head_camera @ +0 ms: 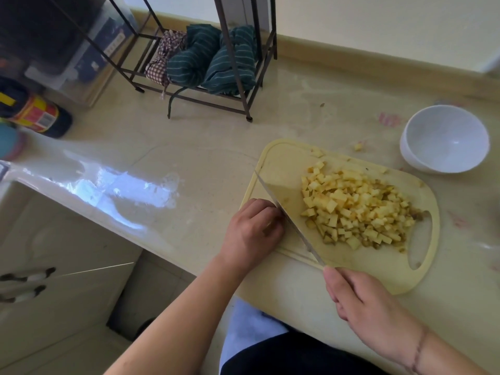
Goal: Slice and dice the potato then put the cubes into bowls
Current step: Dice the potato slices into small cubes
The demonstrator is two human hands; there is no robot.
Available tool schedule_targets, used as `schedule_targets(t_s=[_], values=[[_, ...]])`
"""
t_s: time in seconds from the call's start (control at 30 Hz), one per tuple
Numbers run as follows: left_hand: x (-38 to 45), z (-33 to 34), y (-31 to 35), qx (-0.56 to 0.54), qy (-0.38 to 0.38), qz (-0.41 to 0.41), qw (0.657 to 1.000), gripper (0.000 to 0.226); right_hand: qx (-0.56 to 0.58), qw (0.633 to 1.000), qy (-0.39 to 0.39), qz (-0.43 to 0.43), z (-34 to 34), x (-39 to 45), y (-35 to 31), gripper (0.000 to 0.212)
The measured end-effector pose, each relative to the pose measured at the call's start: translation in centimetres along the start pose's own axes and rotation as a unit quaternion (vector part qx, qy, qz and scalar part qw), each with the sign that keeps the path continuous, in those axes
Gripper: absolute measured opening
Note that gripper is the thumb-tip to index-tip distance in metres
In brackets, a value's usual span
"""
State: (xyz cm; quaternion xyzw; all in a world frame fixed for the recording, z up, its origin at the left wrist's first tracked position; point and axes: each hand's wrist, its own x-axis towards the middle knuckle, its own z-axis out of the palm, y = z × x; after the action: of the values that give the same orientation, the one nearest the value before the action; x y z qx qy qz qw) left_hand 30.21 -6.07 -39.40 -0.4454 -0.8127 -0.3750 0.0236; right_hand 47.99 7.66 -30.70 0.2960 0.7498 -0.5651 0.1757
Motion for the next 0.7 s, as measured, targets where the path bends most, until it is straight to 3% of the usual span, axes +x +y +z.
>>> schedule_targets(t_s=[0.37,0.53,0.7], values=[[-0.6,-1.0,-0.1,0.002,-0.007,0.008,1.0,0.006,0.077,0.995,-0.021,0.061,-1.3,-0.6,-0.8,0.051],[-0.2,-0.8,0.4,0.01,0.006,-0.008,1.0,0.012,0.101,0.992,-0.062,0.038,-1.0,-1.2,-1.4,0.058],[-0.3,-0.8,0.2,0.011,0.003,-0.02,1.0,0.012,0.053,0.997,-0.048,0.014,-0.5,-1.4,-1.4,0.057]])
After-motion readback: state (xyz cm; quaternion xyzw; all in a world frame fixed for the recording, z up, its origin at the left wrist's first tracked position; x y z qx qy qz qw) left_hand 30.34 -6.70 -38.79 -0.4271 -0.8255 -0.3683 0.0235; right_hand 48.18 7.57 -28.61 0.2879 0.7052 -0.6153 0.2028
